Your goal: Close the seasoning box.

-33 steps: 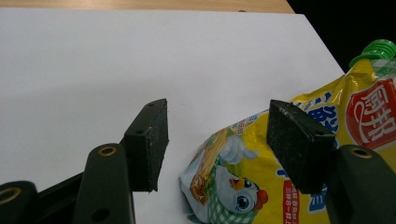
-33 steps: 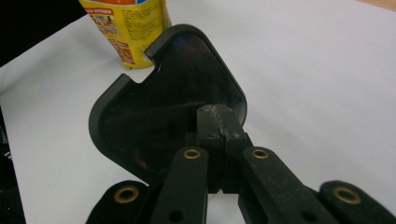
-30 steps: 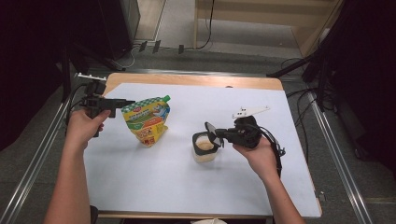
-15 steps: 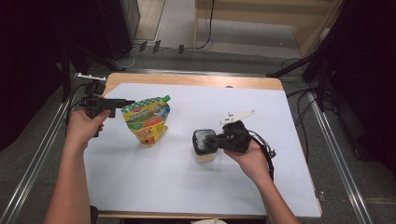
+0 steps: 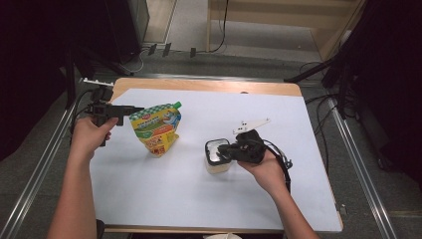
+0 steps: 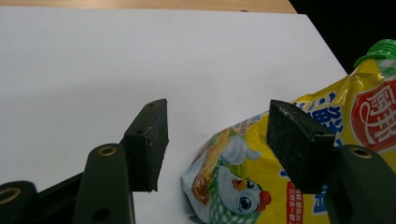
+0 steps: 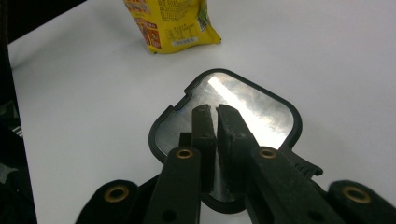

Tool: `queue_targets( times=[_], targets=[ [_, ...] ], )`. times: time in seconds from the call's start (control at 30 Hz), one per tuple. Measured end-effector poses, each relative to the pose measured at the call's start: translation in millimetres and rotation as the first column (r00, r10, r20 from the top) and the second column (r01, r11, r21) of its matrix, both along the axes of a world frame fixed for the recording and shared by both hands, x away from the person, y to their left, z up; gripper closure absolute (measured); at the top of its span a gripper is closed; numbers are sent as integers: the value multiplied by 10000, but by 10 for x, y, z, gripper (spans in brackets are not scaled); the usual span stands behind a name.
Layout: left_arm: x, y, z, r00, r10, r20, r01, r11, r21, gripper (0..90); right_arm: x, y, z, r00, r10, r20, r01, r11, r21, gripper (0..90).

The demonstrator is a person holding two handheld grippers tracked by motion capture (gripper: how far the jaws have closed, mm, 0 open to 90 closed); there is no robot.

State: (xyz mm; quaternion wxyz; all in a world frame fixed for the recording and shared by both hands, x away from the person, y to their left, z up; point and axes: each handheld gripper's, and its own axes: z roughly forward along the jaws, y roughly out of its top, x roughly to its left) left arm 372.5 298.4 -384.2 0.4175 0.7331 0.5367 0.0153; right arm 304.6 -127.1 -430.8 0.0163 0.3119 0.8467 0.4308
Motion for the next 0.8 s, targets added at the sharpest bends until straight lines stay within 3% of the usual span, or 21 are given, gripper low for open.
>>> queue_targets(
  times=[0.17, 0.37, 0.63, 0.8],
  targets=[
    [-4, 1, -8, 10000, 29, -26, -29, 10000, 7, 394, 19, -65, 50, 9993, -268, 272, 261, 9994, 230, 705],
    [-7, -1, -15, 10000, 36, 4, -36, 9999, 97, 392, 59, -160, 82, 9987, -348, 367, 330, 9983, 490, 613],
    [-13, -9, -21, 10000, 73, 5, -73, 9999, 122, 392, 99, -258, 84, 9958, -684, 608, 651, 9964, 539, 565],
    [-1, -37, -39, 10000, -40, -52, 41, 9998, 189, 392, 152, -360, 45, 9933, -964, 629, 949, 9951, 274, 510]
  ],
)
